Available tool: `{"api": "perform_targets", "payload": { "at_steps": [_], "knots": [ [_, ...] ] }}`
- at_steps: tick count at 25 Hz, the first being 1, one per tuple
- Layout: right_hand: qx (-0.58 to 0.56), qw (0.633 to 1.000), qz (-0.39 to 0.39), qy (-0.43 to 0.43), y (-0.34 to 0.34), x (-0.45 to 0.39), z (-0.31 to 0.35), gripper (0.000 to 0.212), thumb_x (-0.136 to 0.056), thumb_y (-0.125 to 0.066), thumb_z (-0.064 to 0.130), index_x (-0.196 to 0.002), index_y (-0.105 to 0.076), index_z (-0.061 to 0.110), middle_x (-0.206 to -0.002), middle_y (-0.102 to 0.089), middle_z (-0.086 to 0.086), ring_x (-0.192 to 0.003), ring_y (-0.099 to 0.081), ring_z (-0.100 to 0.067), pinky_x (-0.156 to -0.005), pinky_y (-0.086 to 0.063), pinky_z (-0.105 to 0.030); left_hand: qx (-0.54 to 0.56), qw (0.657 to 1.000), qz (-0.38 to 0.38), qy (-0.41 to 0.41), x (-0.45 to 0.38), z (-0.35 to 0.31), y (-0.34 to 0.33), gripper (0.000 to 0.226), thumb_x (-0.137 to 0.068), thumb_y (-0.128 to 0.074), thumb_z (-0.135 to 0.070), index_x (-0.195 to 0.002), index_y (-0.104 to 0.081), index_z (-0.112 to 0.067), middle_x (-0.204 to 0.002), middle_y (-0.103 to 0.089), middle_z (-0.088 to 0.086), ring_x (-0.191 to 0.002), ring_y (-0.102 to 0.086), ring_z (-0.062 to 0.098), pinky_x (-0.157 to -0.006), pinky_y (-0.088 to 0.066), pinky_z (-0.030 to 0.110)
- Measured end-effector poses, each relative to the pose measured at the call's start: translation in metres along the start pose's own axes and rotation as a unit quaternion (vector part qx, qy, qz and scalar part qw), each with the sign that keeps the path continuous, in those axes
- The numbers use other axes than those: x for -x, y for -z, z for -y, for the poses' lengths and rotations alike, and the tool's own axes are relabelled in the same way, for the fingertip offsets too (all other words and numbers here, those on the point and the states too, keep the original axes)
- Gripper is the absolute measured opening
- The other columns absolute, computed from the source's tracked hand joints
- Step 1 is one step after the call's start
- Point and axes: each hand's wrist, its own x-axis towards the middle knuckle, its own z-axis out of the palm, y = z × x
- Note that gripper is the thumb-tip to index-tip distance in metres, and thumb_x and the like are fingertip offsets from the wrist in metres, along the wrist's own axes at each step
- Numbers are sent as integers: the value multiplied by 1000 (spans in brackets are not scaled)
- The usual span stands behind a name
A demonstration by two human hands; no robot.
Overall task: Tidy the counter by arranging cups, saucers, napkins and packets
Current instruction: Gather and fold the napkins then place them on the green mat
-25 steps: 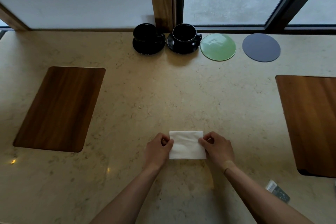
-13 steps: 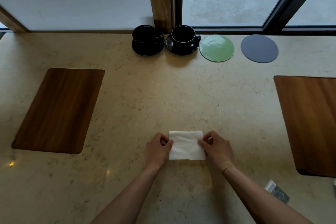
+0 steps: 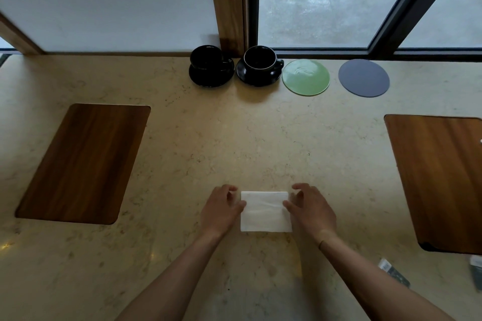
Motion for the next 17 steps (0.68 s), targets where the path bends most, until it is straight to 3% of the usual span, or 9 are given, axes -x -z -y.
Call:
{"api": "perform_targets", "payload": {
  "at_steps": [4, 17],
  "knots": [
    [68, 997, 25, 38, 4, -6, 10, 44, -85, -58, 46, -127, -51, 34, -134, -45, 5, -119, -45, -18, -84, -52, -37, -141, 986, 53, -69, -15, -6, 0, 45, -85, -59, -43, -127, -55, -28, -122, -50, -5, -106, -50, 12, -83, -51, 30],
    [142, 987, 35, 65, -1, -20, 26, 17, -82, -60, 30, -98, -55, 27, -106, -51, 4, -94, -46, -17, -77, -52, -36, -197, 974, 90, -71, -32, -30, 4, 18, -82, -63, -31, -97, -57, -24, -107, -43, -3, -97, -44, 15, -71, -49, 30]
  ]
}}
